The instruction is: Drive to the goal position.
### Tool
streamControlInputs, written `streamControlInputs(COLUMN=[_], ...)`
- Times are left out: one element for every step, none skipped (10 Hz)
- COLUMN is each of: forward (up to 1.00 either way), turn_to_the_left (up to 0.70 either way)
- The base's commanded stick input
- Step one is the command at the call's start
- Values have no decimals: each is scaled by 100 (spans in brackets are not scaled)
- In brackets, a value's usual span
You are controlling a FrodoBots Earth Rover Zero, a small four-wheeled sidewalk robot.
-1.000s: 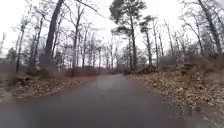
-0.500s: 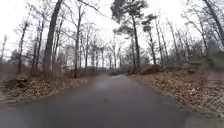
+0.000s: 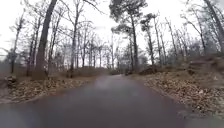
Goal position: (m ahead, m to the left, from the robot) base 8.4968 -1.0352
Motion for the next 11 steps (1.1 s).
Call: streamControlInputs(forward=[100,100,100,100,100,100,100,100,100,100,100], turn_to_the_left=[0,0,0,0,0,0,0,0,0,0,0])
